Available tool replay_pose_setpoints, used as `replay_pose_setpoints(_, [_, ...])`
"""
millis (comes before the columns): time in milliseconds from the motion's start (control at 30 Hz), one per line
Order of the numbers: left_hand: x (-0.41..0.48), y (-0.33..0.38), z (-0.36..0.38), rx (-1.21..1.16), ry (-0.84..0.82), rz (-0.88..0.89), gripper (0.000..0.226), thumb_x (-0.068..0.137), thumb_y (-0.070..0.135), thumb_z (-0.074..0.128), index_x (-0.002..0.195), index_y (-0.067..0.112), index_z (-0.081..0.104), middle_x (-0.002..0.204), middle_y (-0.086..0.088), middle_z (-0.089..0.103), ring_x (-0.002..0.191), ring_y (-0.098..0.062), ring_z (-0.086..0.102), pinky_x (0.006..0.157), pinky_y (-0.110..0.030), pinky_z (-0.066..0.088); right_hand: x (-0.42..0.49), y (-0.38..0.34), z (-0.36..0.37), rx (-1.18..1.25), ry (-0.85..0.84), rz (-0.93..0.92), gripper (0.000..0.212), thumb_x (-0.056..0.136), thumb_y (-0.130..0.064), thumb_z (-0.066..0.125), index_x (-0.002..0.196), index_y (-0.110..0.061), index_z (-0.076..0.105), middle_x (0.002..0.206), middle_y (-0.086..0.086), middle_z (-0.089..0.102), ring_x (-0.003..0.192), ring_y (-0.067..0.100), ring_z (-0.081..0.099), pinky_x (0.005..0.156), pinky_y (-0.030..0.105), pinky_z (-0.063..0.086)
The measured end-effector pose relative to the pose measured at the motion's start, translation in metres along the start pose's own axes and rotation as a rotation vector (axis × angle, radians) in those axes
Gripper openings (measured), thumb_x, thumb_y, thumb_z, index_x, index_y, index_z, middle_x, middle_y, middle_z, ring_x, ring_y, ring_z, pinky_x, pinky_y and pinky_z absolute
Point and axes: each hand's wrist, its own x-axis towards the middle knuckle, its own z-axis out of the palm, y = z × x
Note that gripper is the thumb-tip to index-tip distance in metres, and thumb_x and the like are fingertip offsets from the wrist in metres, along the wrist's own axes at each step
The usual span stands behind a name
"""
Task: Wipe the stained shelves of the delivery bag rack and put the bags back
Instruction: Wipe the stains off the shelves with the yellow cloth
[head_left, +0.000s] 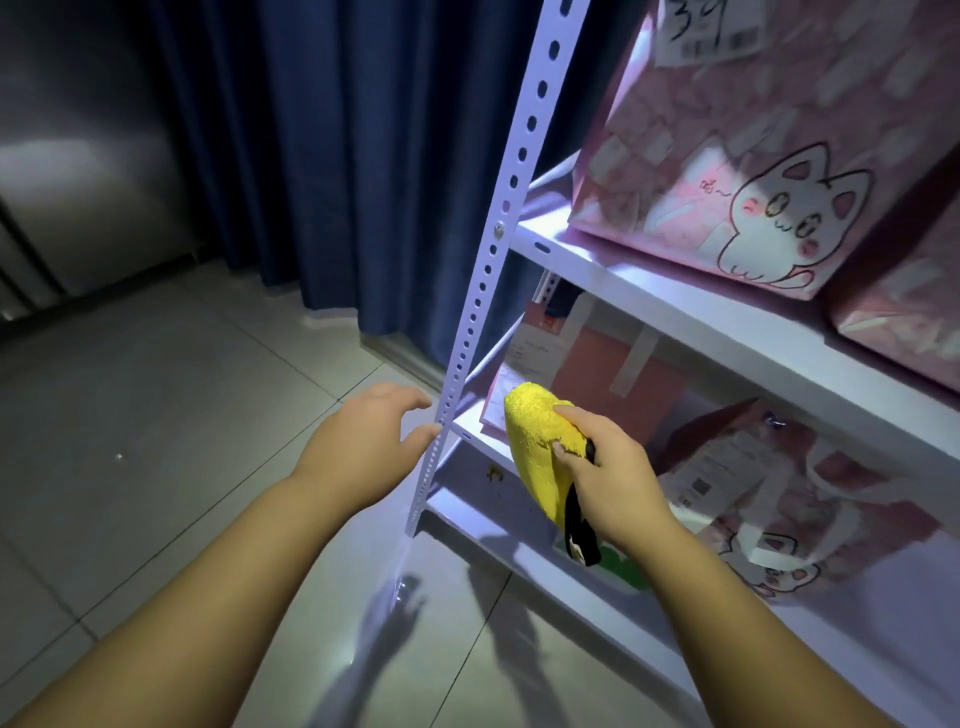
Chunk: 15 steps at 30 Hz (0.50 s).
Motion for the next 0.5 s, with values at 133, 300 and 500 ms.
replay_pose_setpoints(133, [0.007,0.016,-0.011,-0.028,0.033,0.06,0.033,0.087,0.045,0.053,0.116,0.03,0.059,0.12,0.006,0.059,0.1,-0.014,0.056,0.078,-0.029,0.046,0.001,-0.009,-0.015,0.006,0.046,-0.023,0.044,0.093,-0.019,0.053,0.135,-0.03,0.047,0.138,-0.007,0.048,0.122,0.017,0.045,0.096,0.03,0.036])
replay_pose_setpoints(300, [0.007,0.035,-0.001,-0.037,0.012,0.13,0.034,0.087,0.046,0.055,0.116,0.029,0.059,0.118,0.006,0.06,0.101,-0.013,0.057,0.079,-0.028,0.044,-0.012,0.004,-0.028,0.018,0.1,-0.018,0.044,0.092,-0.022,0.055,0.135,-0.029,0.047,0.139,-0.005,0.048,0.122,0.018,0.046,0.093,0.026,0.034])
replay_pose_setpoints(500, [-0.016,0.057,0.044,-0.045,-0.101,0.151,0.032,0.086,0.045,0.057,0.114,0.03,0.061,0.117,0.006,0.061,0.096,-0.013,0.057,0.077,-0.028,0.045,-0.055,0.055,-0.039,0.044,0.093,0.081,0.044,0.092,-0.02,0.056,0.135,-0.027,0.047,0.14,-0.002,0.046,0.125,0.019,0.044,0.092,0.025,0.032])
